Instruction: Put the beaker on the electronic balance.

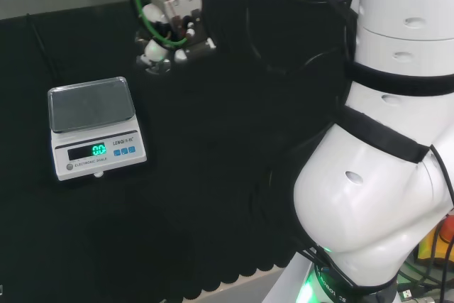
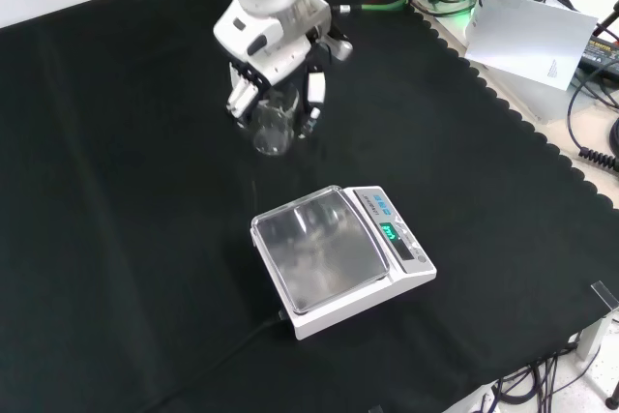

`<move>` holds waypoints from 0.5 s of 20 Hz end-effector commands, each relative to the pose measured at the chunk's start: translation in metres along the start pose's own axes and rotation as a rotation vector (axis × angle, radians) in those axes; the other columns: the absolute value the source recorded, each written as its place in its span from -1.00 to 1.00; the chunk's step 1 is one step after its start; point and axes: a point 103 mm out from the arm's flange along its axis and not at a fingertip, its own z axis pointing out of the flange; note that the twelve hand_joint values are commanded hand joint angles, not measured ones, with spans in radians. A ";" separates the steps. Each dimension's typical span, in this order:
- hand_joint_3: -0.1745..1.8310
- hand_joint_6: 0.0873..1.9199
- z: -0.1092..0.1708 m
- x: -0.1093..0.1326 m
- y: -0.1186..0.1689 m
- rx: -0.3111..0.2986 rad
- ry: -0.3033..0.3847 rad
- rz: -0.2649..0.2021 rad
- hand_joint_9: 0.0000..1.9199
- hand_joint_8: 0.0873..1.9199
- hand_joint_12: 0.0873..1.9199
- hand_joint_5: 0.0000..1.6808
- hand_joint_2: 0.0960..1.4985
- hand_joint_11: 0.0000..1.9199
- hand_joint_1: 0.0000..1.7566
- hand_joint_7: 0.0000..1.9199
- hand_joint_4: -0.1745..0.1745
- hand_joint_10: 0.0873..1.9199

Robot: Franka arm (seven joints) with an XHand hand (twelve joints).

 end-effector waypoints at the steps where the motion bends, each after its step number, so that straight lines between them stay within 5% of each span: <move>1: 0.02 0.58 0.009 0.061 0.014 0.033 0.014 -0.096 0.26 0.58 -0.03 -0.08 0.04 0.29 0.33 -0.11 0.13 0.23; 10: 0.03 0.58 0.026 0.097 0.038 0.073 0.023 -0.152 0.27 0.58 -0.03 -0.08 0.04 0.29 0.33 -0.11 0.14 0.23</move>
